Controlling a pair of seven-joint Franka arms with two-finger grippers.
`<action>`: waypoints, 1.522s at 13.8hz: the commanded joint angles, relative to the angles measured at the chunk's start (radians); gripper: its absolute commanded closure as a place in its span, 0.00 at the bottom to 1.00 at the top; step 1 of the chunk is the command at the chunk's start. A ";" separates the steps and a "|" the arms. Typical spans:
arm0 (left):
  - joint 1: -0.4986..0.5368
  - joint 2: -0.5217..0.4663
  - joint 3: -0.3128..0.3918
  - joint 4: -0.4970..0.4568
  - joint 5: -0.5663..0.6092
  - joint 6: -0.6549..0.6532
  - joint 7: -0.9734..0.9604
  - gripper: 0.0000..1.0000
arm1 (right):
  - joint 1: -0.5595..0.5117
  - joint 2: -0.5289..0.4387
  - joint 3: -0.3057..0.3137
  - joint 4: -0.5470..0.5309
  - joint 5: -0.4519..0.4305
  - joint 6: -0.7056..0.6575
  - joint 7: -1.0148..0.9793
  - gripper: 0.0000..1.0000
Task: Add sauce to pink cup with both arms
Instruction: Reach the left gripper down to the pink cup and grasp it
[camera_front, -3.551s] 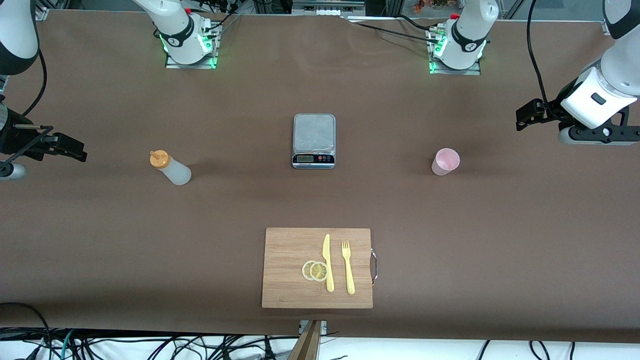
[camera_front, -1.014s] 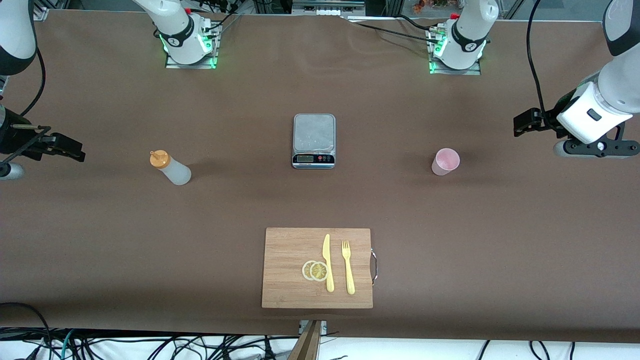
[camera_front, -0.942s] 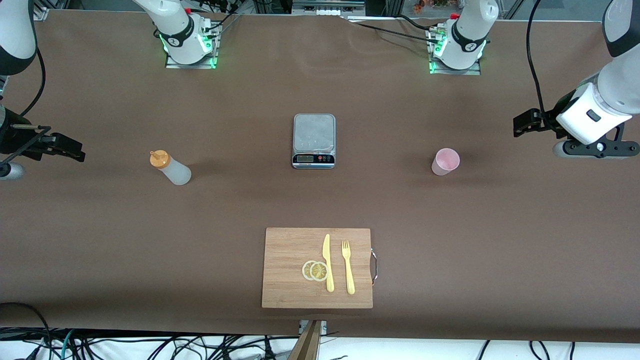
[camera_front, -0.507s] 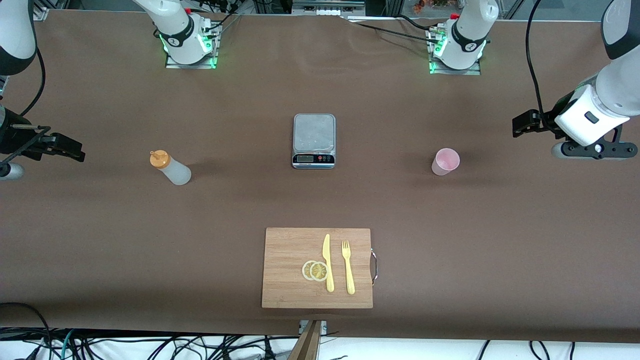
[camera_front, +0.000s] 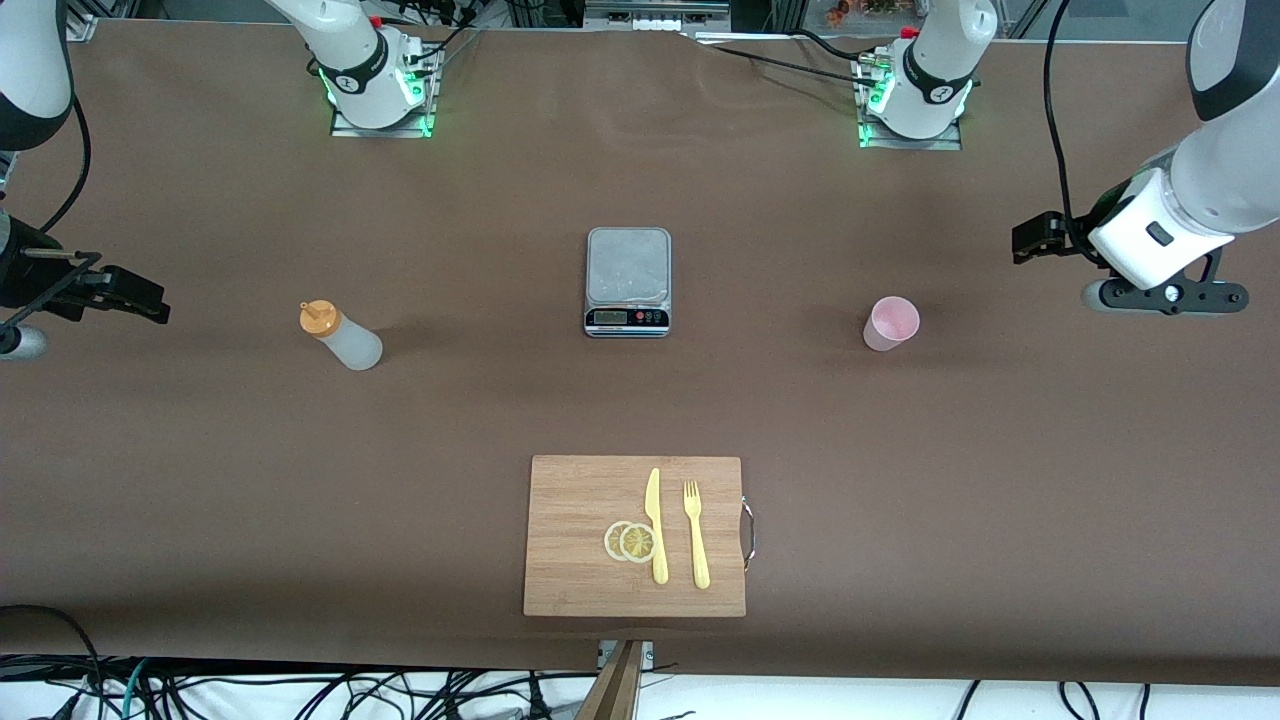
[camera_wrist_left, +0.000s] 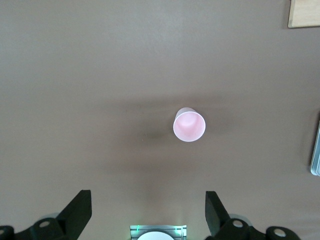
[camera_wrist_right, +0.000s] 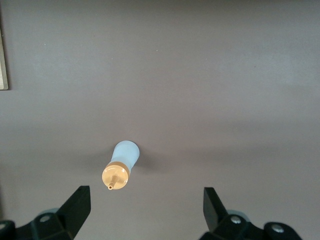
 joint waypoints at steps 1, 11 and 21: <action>0.003 -0.002 0.002 -0.017 -0.015 -0.016 0.017 0.00 | -0.004 -0.002 0.001 0.002 0.001 0.001 0.011 0.00; 0.006 -0.103 -0.040 -0.564 -0.003 0.600 0.034 0.00 | -0.004 -0.002 0.001 0.002 0.001 0.001 0.011 0.00; 0.001 0.103 -0.059 -0.789 0.174 1.055 0.033 0.22 | -0.004 -0.002 0.001 0.002 0.001 0.001 0.011 0.00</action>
